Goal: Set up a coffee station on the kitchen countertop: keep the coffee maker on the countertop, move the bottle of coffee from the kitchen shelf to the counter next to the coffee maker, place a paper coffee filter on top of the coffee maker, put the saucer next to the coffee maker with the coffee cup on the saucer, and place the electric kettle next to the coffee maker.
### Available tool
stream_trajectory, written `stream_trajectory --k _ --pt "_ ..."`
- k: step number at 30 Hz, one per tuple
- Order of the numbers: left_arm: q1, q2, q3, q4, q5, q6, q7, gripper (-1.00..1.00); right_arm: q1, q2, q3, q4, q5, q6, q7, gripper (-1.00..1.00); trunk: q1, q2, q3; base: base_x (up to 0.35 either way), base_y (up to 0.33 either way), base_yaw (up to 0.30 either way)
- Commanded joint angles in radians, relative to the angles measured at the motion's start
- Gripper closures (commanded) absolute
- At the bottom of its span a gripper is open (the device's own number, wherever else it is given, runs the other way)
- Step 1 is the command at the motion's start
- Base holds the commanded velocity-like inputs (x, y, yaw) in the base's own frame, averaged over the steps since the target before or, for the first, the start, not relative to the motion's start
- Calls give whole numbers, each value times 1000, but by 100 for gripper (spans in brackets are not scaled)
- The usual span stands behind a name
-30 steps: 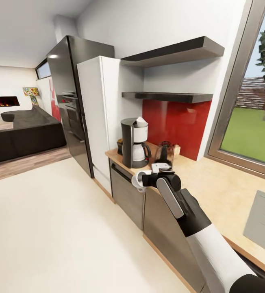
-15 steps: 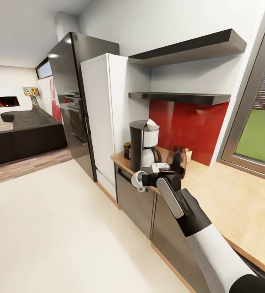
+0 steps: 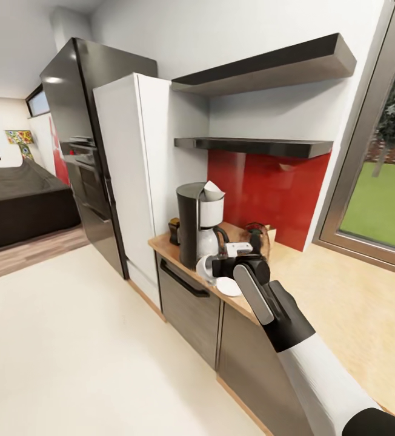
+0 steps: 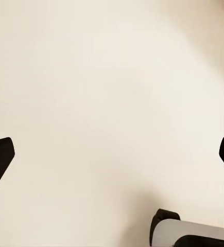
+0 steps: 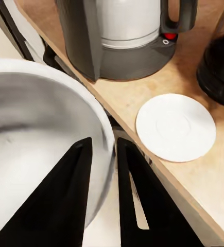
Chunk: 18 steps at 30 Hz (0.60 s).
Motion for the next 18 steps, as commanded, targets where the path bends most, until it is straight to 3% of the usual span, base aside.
stream_trajectory --k 1,3,5,6,9,11,13,18 --pt "-2 -5 10 -2 -14 0 -2 -100 -1 0 1 0 -10 1 -10 100 1 -2 -2 36 0 -252" --pt "-6 -22 9 -6 -53 4 36 -100 -1 0 1 0 -10 1 -10 100 1 -2 -2 19 0 -248" --pt "-8 -36 9 -7 -99 6 111 -100 -1 0 1 0 -9 1 -10 100 1 -2 -2 8 0 -244" --pt "-9 -40 9 -7 -110 7 135 -100 -1 0 1 0 -9 1 -10 100 1 -2 -2 5 0 -242" --pt "-10 -61 9 -5 -158 8 289 -100 -1 0 1 0 -8 1 -10 100 1 -2 -2 2 0 -241" --pt "-10 -65 9 -1 -175 8 345 -100 -1 0 1 0 -8 1 -10 100 1 -2 -2 1 0 -240" --pt "-11 -68 8 1 -192 8 381 -100 -1 0 1 1 -8 1 -10 100 1 -2 -2 0 0 -240" --pt "-8 -69 7 3 -204 7 405 -100 -1 0 1 1 -8 1 -10 100 1 -2 -2 0 0 -240"
